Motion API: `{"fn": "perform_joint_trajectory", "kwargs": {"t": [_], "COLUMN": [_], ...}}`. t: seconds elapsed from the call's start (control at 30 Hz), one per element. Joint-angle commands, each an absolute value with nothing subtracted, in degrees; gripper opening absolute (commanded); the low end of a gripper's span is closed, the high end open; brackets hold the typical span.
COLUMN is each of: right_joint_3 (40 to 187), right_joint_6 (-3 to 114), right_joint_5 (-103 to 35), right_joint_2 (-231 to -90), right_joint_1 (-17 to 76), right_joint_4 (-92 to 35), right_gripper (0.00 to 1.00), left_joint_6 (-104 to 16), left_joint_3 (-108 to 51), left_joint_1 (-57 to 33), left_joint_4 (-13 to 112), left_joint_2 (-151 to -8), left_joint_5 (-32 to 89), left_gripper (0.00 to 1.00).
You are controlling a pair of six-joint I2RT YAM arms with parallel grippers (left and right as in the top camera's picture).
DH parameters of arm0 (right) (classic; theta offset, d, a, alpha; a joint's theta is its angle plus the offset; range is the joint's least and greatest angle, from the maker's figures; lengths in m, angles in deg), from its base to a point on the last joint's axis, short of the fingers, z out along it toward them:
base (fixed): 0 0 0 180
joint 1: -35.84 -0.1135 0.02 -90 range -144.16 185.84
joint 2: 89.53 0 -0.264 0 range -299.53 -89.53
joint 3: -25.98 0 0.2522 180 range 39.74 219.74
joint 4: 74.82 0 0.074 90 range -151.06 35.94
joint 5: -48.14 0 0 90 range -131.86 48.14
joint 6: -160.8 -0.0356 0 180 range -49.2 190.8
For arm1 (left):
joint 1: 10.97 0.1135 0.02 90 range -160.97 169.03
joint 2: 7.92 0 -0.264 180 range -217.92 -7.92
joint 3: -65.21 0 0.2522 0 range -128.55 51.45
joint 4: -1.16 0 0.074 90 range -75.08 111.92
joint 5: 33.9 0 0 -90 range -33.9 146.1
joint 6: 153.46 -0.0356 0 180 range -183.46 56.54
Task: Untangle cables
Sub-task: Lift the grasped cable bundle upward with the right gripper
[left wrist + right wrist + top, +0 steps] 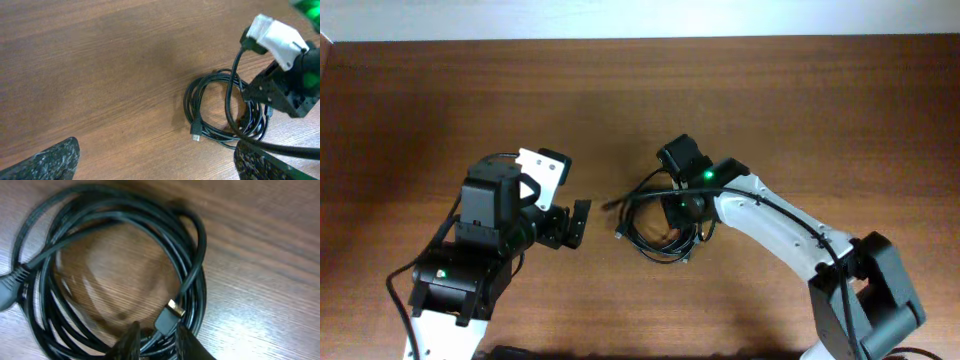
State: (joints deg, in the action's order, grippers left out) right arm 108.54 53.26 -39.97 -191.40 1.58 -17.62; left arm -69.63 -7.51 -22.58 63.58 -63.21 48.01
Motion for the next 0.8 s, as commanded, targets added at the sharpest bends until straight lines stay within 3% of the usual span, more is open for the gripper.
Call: {"fn": "perform_joint_trajectory", "kwargs": {"t": [0.0, 0.13, 0.2, 0.23, 0.3, 0.4, 0.5, 0.57, 0.7, 0.77], "right_joint_3": [107.2, 107.1, 107.1, 107.1, 107.6, 113.0, 119.9, 119.9, 119.4, 119.3], "right_joint_6": [54.5, 53.9, 53.8, 53.8, 51.9, 50.8, 51.0, 50.8, 50.4, 50.4], "right_joint_5": [-38.6, -38.9, -38.8, -38.9, -38.1, -33.6, -44.9, -56.5, -54.1, -53.1], "right_joint_2": [-191.3, -193.9, -198.3, -199.8, -199.8, -198.8, -195.6, -196.0, -199.0, -202.2], "right_joint_1": [1.8, 1.8, 1.8, 1.8, 1.8, 1.8, 1.9, 2.0, 3.8, 3.6], "right_joint_4": [-19.7, -23.5, -23.5, -23.6, -23.8, -17.7, -13.0, -9.8, -9.4, -9.4], "right_gripper": [0.23, 0.24, 0.34, 0.45, 0.54, 0.5, 0.6, 0.6, 0.6, 0.54], "left_joint_6": [-68.7, -68.7, -68.7, -68.7, -68.7, -68.7, -68.7, -68.7, -68.7, -68.7], "left_joint_3": [-8.6, -8.6, -8.6, -8.6, -8.6, -8.6, -8.6, -8.6, -8.6, -8.6], "left_joint_1": [-22.5, -22.5, -22.5, -22.5, -22.5, -22.5, -22.5, -22.5, -22.5, -22.5], "left_joint_4": [63.6, 64.0, 64.1, 64.3, 64.3, 64.3, 64.3, 64.3, 64.3, 64.3], "left_joint_2": [-62.9, -62.9, -62.9, -62.9, -62.9, -62.9, -62.9, -62.9, -62.9, -62.9], "left_joint_5": [48.4, 48.0, 48.0, 48.0, 48.0, 48.0, 48.0, 48.0, 48.0, 48.0], "left_gripper": [0.99, 0.99, 0.99, 0.99, 0.99, 0.99, 0.99, 0.99, 0.99, 0.99]}}
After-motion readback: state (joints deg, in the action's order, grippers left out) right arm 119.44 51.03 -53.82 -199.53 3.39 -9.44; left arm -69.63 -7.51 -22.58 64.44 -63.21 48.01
